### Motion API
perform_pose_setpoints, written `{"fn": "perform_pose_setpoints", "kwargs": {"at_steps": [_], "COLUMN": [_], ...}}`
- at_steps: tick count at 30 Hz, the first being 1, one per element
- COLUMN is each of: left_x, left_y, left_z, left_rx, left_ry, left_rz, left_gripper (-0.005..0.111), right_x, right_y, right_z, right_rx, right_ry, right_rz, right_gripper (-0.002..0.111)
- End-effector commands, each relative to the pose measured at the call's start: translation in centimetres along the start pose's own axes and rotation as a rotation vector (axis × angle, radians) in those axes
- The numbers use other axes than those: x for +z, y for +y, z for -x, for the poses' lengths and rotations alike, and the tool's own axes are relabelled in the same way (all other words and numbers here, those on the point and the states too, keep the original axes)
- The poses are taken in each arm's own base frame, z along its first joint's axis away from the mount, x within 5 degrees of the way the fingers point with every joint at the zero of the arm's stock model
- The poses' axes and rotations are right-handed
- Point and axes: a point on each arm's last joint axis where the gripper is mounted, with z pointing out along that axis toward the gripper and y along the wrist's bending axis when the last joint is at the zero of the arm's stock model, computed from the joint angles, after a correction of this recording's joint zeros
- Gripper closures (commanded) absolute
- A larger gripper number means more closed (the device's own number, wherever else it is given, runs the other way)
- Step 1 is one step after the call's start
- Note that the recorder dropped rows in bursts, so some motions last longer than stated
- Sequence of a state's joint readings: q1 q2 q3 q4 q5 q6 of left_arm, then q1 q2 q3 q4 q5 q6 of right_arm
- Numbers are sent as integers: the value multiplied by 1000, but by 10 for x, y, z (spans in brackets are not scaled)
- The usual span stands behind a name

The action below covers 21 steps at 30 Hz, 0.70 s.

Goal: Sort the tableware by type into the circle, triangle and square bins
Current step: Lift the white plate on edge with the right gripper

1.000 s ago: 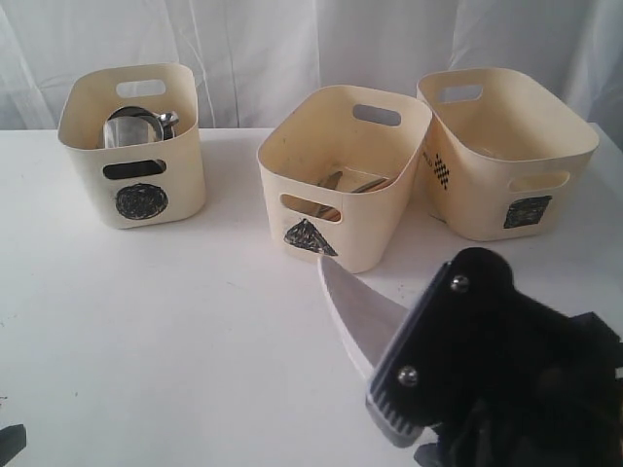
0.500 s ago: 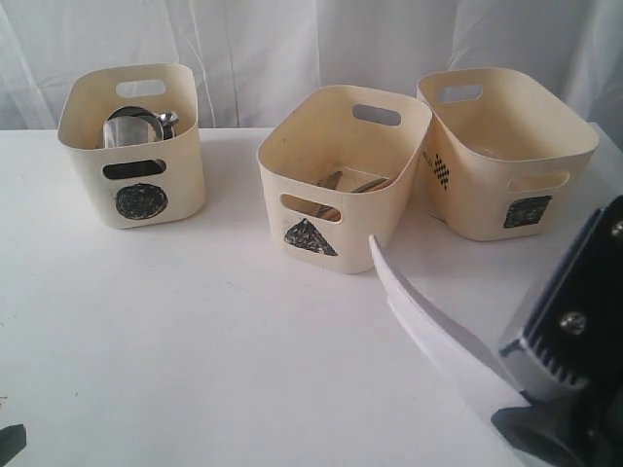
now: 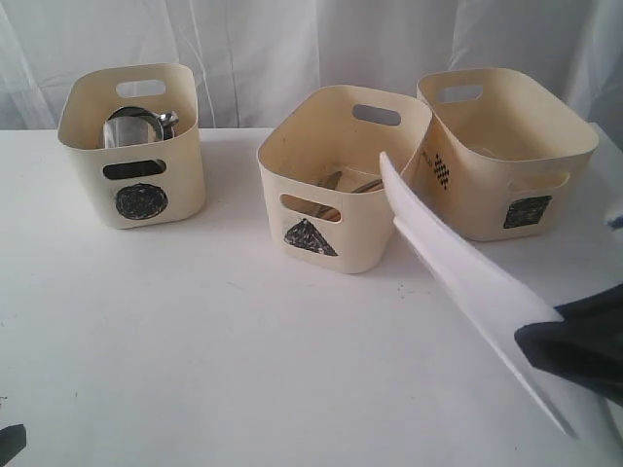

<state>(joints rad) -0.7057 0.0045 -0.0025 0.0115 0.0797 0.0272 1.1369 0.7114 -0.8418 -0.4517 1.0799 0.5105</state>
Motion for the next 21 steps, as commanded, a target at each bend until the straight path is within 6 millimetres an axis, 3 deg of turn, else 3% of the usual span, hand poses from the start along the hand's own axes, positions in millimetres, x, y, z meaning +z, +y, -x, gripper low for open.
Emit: {"fn": "perform_pose_setpoints", "kwargs": {"at_steps": [1,21], "left_x": [0,0], "left_y": [-1,-1], "left_z": [0,0], "left_rx": [-10,-10], "left_ry": [-7,-7], "left_rz": [-7,-7], "left_gripper": [65,65], "right_x": [-16,-56], "right_y": [-10,-35], "right_z": [10,45], "right_rx": [-14,-64], "right_ry": [-87,-300], "right_rz": [-44,-224], "right_gripper": [108,108]}}
